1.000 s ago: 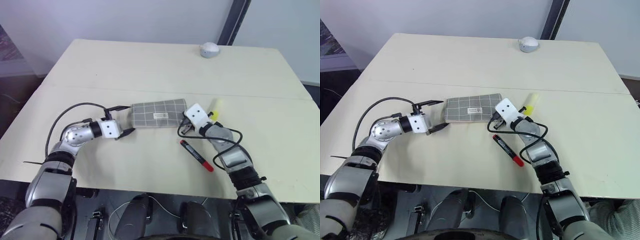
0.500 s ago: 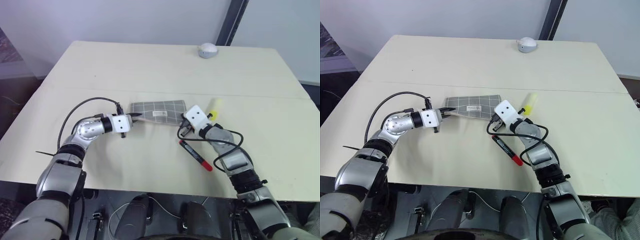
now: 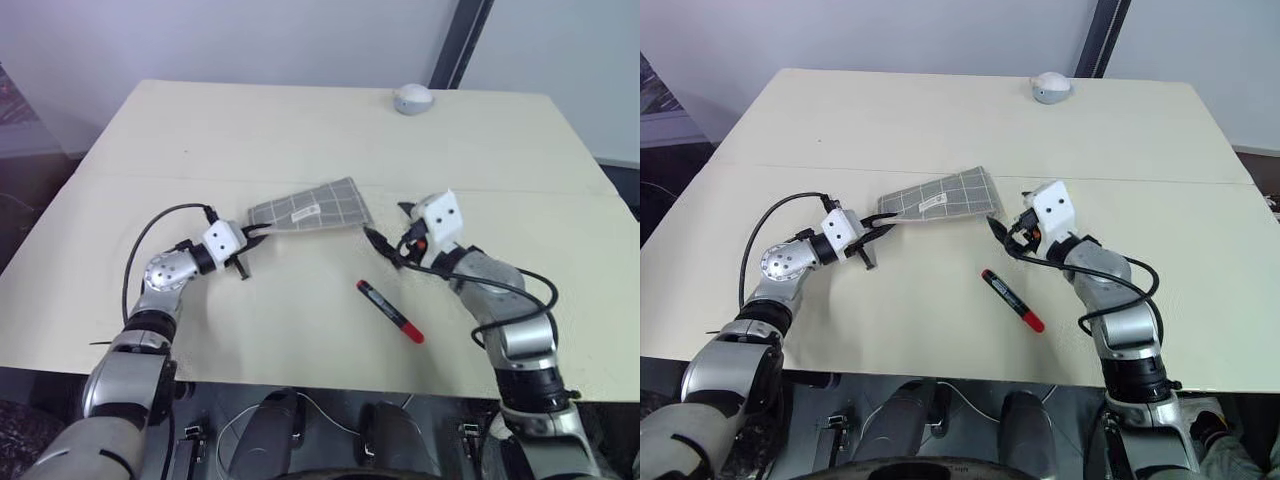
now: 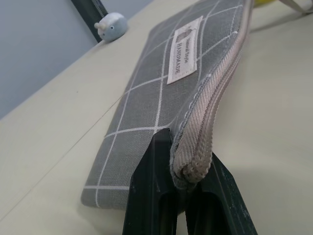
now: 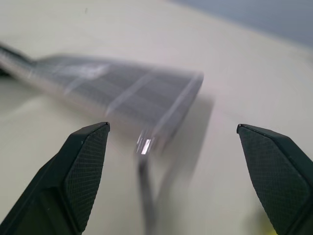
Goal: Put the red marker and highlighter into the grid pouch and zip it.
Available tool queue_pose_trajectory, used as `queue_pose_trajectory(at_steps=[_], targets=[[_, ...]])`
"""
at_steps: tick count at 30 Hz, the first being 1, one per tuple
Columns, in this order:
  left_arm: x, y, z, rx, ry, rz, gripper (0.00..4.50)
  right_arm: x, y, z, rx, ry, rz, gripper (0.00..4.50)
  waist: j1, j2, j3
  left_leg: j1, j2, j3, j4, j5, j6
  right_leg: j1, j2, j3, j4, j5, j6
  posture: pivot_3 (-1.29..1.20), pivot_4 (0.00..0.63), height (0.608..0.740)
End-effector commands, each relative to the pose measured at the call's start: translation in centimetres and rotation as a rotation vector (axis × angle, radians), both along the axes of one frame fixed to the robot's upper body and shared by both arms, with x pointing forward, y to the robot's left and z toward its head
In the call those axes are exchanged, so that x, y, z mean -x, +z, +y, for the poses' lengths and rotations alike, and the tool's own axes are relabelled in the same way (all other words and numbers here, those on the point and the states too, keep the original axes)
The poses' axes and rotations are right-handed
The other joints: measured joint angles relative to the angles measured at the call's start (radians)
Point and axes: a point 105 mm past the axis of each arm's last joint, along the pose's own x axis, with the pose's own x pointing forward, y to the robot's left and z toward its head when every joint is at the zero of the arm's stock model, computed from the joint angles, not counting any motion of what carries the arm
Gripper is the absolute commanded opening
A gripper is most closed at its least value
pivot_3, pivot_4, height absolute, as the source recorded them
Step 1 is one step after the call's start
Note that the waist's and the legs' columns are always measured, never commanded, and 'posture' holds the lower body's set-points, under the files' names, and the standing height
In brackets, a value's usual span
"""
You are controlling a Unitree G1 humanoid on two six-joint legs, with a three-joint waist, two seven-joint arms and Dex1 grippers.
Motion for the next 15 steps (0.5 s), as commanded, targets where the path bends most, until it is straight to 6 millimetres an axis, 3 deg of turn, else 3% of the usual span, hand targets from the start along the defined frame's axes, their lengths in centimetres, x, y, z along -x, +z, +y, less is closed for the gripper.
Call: queue_pose_trajectory(at_steps=[1, 7, 15], targets=[[-0.2, 1.8, -0.7, 0.029, -0.003, -0.079, 0.00, -0.1, -0.1, 1.0, 0.006, -0.007, 0.004, 4.48, 0.000, 0.000, 0.000, 0.000, 0.000, 0.000, 0.000, 0.000, 0.000, -0.001, 0.000, 0.000, 0.000, 0.000, 0.000, 0.00, 0.150, 0.740], [-0.2, 1.6, -0.9, 0.049, 0.016, -0.078, 0.00, -1.9, -3.1, 1.0, -0.016, -0.158, 0.053, 4.48, 0.000, 0.000, 0.000, 0.000, 0.000, 0.000, 0.000, 0.000, 0.000, -0.002, 0.000, 0.000, 0.000, 0.000, 0.001, 0.00, 0.150, 0.740], [-0.1, 1.7, -1.1, 0.034, 0.010, -0.092, 0.00, -3.8, -2.2, 1.8, -0.127, -0.211, 0.030, 4.48, 0.001, 0.000, 0.000, 0.000, 0.000, 0.000, 0.000, 0.000, 0.000, -0.003, 0.001, 0.000, 0.000, 0.001, 0.001, 0.00, 0.150, 0.740]])
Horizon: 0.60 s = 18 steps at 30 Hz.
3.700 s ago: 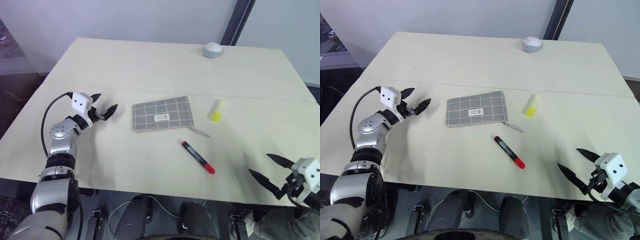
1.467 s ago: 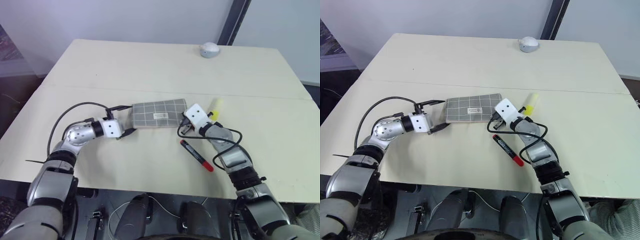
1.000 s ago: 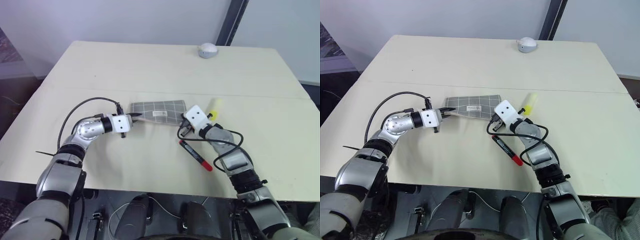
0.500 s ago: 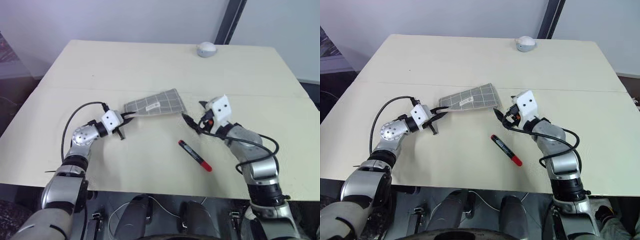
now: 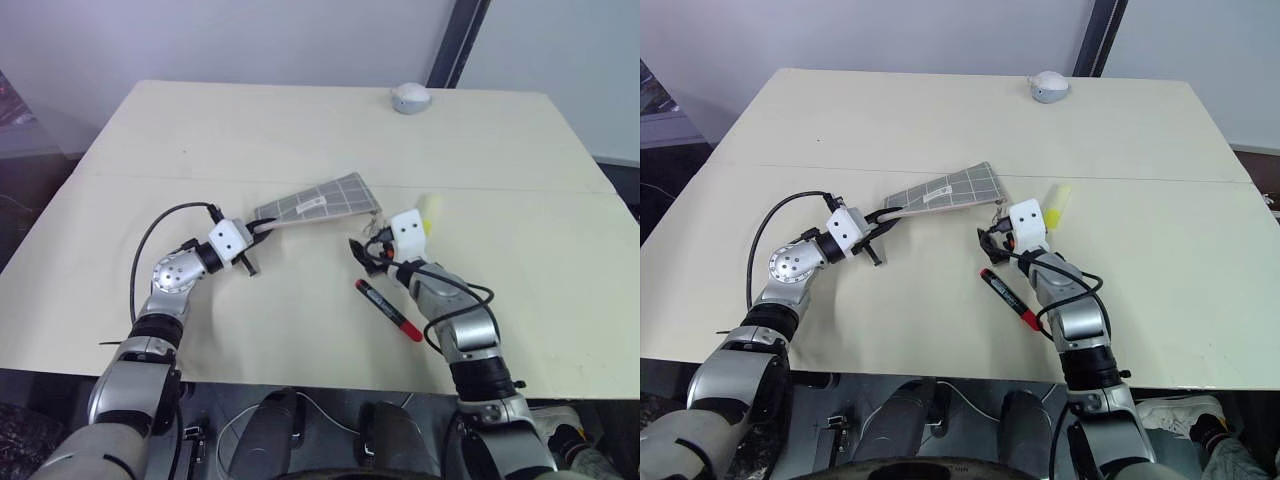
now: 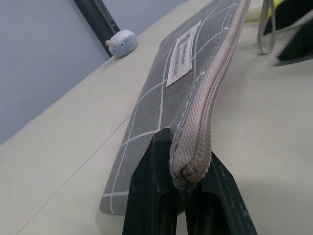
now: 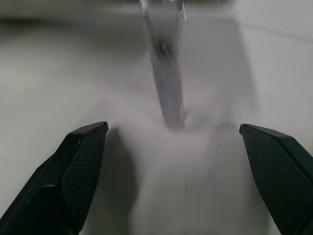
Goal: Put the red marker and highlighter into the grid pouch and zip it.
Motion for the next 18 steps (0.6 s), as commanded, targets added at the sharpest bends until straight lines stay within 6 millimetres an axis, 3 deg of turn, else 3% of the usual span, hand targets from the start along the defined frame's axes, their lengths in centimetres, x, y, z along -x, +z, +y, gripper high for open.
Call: queue_pose_trajectory(at_steps=[1, 2, 5, 12, 15, 18], targets=[[-0.1, 1.2, -0.1, 0.001, -0.005, -0.048, 0.00, -0.6, 1.3, -0.1, -0.048, -0.024, -0.046, 4.48, 0.002, 0.000, 0.000, 0.000, 0.000, 0.000, 0.000, 0.000, 0.000, 0.000, 0.000, 0.000, 0.000, 0.000, 0.000, 0.00, 0.150, 0.740], [0.0, 1.2, -0.1, 0.000, -0.006, -0.051, 0.00, -0.6, 1.3, 0.1, -0.059, -0.017, -0.045, 4.48, 0.002, 0.000, 0.000, 0.000, 0.000, 0.000, 0.000, 0.000, 0.000, 0.000, 0.000, 0.000, 0.000, 0.000, 0.000, 0.00, 0.150, 0.740], [0.1, 1.2, -0.2, -0.011, -0.016, -0.056, 0.00, -0.6, 1.9, 1.1, -0.165, 0.013, -0.034, 3.73, -0.001, 0.000, 0.000, 0.000, 0.000, 0.000, 0.000, 0.000, 0.000, 0.000, 0.000, 0.000, 0.000, 0.000, 0.000, 0.00, 0.150, 0.740], [0.1, 1.2, 0.0, -0.019, -0.008, -0.055, 0.00, -0.6, 2.4, 1.9, -0.144, 0.050, -0.044, 0.18, -0.002, 0.000, 0.000, 0.000, 0.000, 0.000, 0.000, 0.000, 0.000, -0.001, 0.000, 0.000, 0.001, 0.000, 0.000, 0.00, 0.150, 0.740], [0.1, 1.0, 0.1, -0.034, -0.004, -0.054, 0.00, -0.2, 2.6, 2.3, -0.018, 0.097, -0.079, 0.08, -0.002, 0.000, 0.000, 0.000, 0.000, 0.000, 0.000, 0.000, 0.000, -0.001, 0.000, 0.000, 0.000, 0.000, 0.000, 0.00, 0.150, 0.740], [0.3, 0.2, -0.2, -0.080, -0.008, -0.051, 0.00, 0.4, 2.8, 4.2, 0.065, 0.193, -0.095, 0.08, -0.002, 0.000, 0.000, -0.001, 0.000, 0.000, -0.001, 0.000, 0.000, -0.002, 0.000, 0.000, 0.000, 0.000, 0.000, 0.00, 0.150, 0.740]])
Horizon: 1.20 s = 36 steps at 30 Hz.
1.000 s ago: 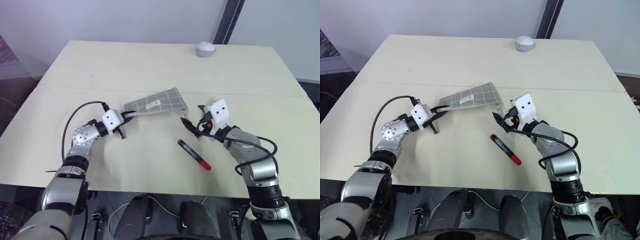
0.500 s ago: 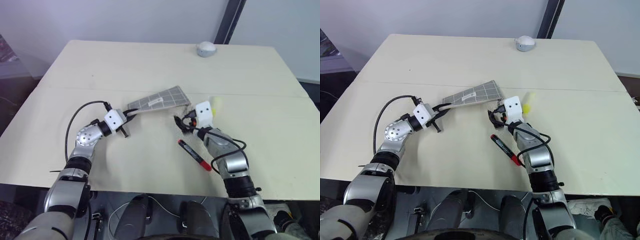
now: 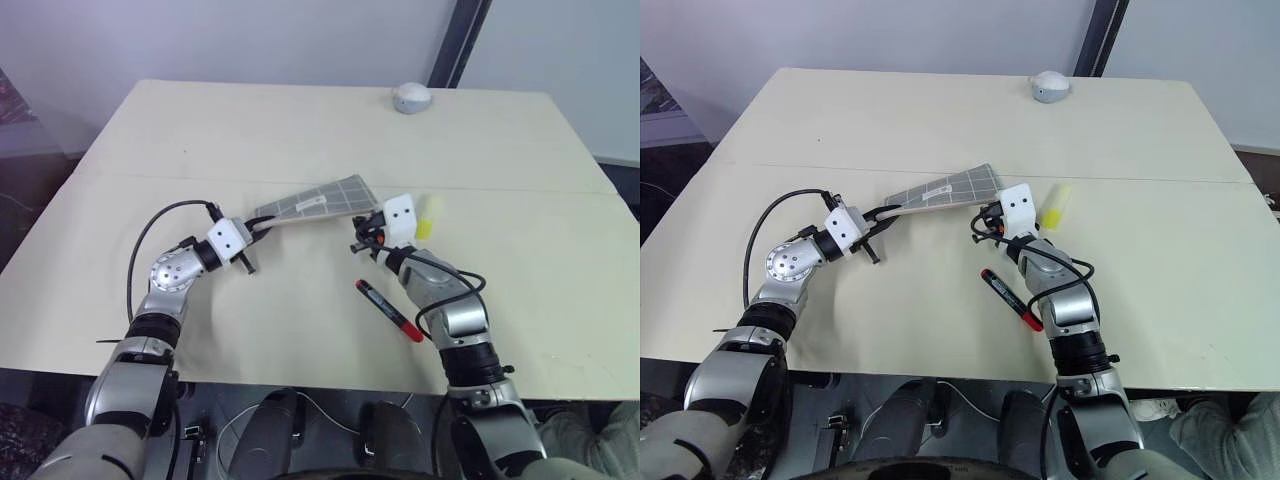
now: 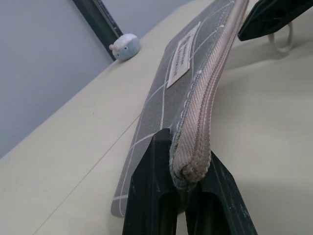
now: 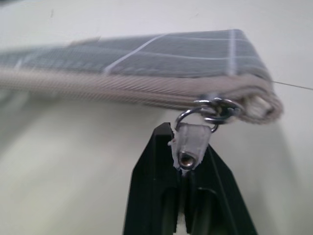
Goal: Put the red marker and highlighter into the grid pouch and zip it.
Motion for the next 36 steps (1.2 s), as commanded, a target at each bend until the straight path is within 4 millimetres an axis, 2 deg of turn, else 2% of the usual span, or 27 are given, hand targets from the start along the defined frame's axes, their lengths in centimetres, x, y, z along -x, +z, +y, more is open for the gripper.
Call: queue_pose_trajectory(at_steps=[1, 7, 14, 20, 26, 29, 33, 36], targets=[[0.3, -0.1, -0.5, -0.049, -0.015, -0.030, 0.00, 0.6, 1.8, 2.9, 0.076, 0.124, -0.089, 0.08, 0.000, 0.000, 0.000, 0.000, 0.000, 0.000, 0.000, 0.000, 0.000, 0.000, 0.000, 0.000, 0.000, 0.000, 0.000, 0.00, 0.150, 0.740], [0.4, -0.7, -1.3, -0.069, -0.024, -0.037, 0.00, 1.2, 0.7, 8.6, 0.280, 0.376, -0.134, 0.08, -0.019, 0.000, 0.000, 0.000, 0.000, 0.000, 0.000, 0.000, 0.000, -0.002, 0.000, 0.000, 0.002, 0.000, 0.000, 0.00, 0.150, 0.740], [0.3, -0.6, -1.8, -0.069, -0.026, -0.044, 0.00, 3.2, 0.7, 13.3, 0.333, 0.598, -0.197, 0.08, -0.023, 0.000, 0.000, 0.000, -0.001, 0.000, 0.001, 0.000, 0.000, -0.002, 0.000, 0.000, 0.003, 0.000, 0.000, 0.00, 0.150, 0.740], [0.5, -0.6, -2.4, -0.064, -0.042, -0.050, 0.00, 3.7, 0.5, 15.2, 0.376, 0.672, -0.234, 0.08, -0.023, 0.000, 0.000, 0.000, -0.001, 0.000, 0.002, 0.001, -0.001, -0.005, -0.001, 0.000, 0.009, 0.000, 0.000, 0.00, 0.150, 0.740], [0.7, -0.7, -2.5, -0.074, -0.049, -0.056, 0.00, 3.6, 1.2, 15.3, 0.382, 0.676, -0.297, 0.08, -0.024, 0.000, 0.000, 0.000, -0.001, 0.000, 0.001, 0.001, -0.002, -0.007, 0.000, 0.001, 0.011, 0.000, 0.000, 0.00, 0.150, 0.740], [0.3, 0.0, -2.0, -0.047, 0.002, -0.083, 0.00, 4.1, 2.3, 14.7, 0.298, 0.683, -0.317, 0.98, -0.024, 0.000, 0.000, 0.000, -0.001, 0.000, 0.001, 0.001, -0.002, -0.008, 0.000, 0.001, 0.011, 0.000, 0.000, 0.00, 0.150, 0.740], [0.0, 0.5, -1.6, -0.013, 0.031, -0.091, 0.00, 4.1, 3.5, 12.8, 0.345, 0.638, -0.414, 2.88, -0.023, 0.000, 0.000, -0.001, -0.001, 0.000, 0.001, 0.001, -0.002, -0.009, -0.001, 0.001, 0.011, 0.000, 0.000, 0.00, 0.150, 0.740], [-0.1, 0.9, -1.4, -0.006, 0.045, -0.107, 0.00, 4.3, 3.9, 10.5, 0.384, 0.596, -0.444, 4.44, -0.023, 0.000, 0.000, -0.001, -0.001, 0.000, 0.001, 0.002, -0.002, -0.009, 0.000, 0.001, 0.011, 0.000, 0.000, 0.00, 0.150, 0.740]])
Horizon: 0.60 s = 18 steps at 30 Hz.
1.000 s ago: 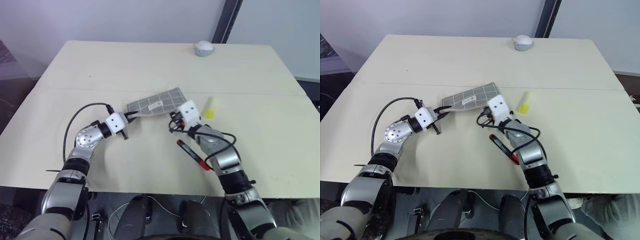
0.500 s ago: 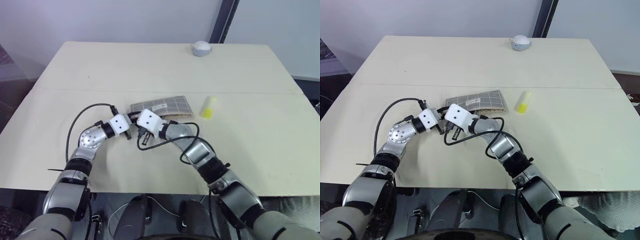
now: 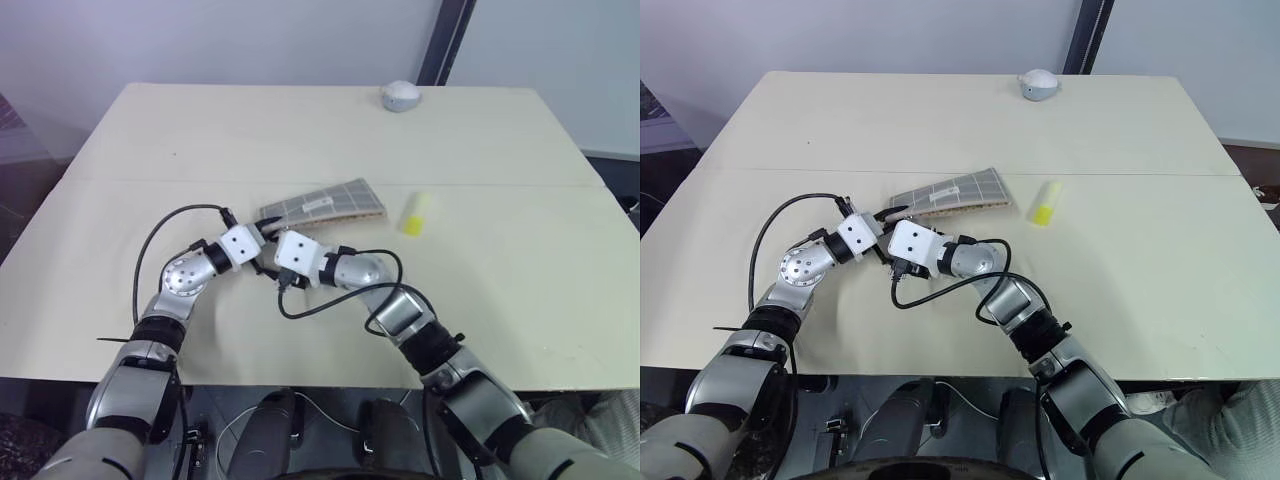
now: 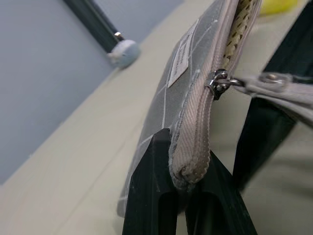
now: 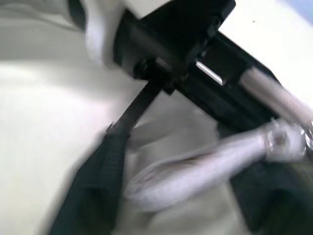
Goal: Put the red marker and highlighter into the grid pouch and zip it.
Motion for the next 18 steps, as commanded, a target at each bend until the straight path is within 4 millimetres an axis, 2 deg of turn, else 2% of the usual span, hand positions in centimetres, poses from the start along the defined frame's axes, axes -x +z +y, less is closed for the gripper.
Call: queue_pose_trajectory(at_steps=[1, 4, 7, 10, 15, 18], targets=[[0.1, 0.6, 0.0, 0.013, 0.004, -0.031, 0.00, 0.4, 4.1, -1.9, -0.078, -0.021, -0.147, 4.44, 0.001, 0.000, 0.000, 0.000, 0.000, 0.000, 0.000, 0.000, 0.000, 0.000, 0.000, 0.000, 0.000, 0.000, 0.000, 0.00, 0.150, 0.740], [0.0, 0.7, 0.3, 0.010, 0.014, -0.037, 0.00, 0.8, 5.8, -4.2, -0.180, -0.093, -0.130, 4.44, 0.002, 0.000, 0.000, 0.000, 0.000, 0.000, 0.000, 0.000, 0.000, 0.000, 0.000, 0.000, 0.000, 0.000, 0.000, 0.00, 0.150, 0.740], [0.0, 0.7, 0.6, 0.008, 0.020, -0.037, 0.00, 1.5, 6.7, -6.6, -0.247, -0.150, -0.092, 4.44, 0.002, 0.000, 0.000, -0.001, 0.000, 0.000, 0.000, 0.000, 0.000, 0.000, 0.000, 0.000, 0.000, 0.000, 0.000, 0.00, 0.150, 0.740], [0.0, 0.6, 0.9, 0.012, 0.031, -0.031, 0.00, 1.5, 7.5, -9.9, -0.373, -0.282, -0.029, 4.44, 0.003, 0.000, 0.000, -0.001, 0.000, 0.000, -0.001, 0.000, 0.000, 0.000, 0.000, 0.000, 0.000, 0.000, 0.000, 0.00, 0.150, 0.740], [-0.2, 0.7, 1.3, 0.029, 0.053, -0.025, 0.00, 0.9, 6.9, -16.1, -0.447, -0.579, -0.019, 4.44, 0.004, 0.000, 0.000, -0.002, 0.000, 0.000, -0.001, 0.000, 0.000, 0.000, 0.000, 0.000, -0.002, 0.000, 0.000, 0.00, 0.150, 0.740], [-0.3, 0.7, 1.4, 0.036, 0.063, -0.020, 0.00, -0.5, 6.1, -19.4, -0.437, -0.798, -0.040, 4.44, 0.003, 0.000, 0.000, -0.002, 0.000, 0.000, -0.001, 0.000, 0.000, 0.000, -0.001, 0.000, -0.002, 0.000, 0.000, 0.00, 0.150, 0.740]])
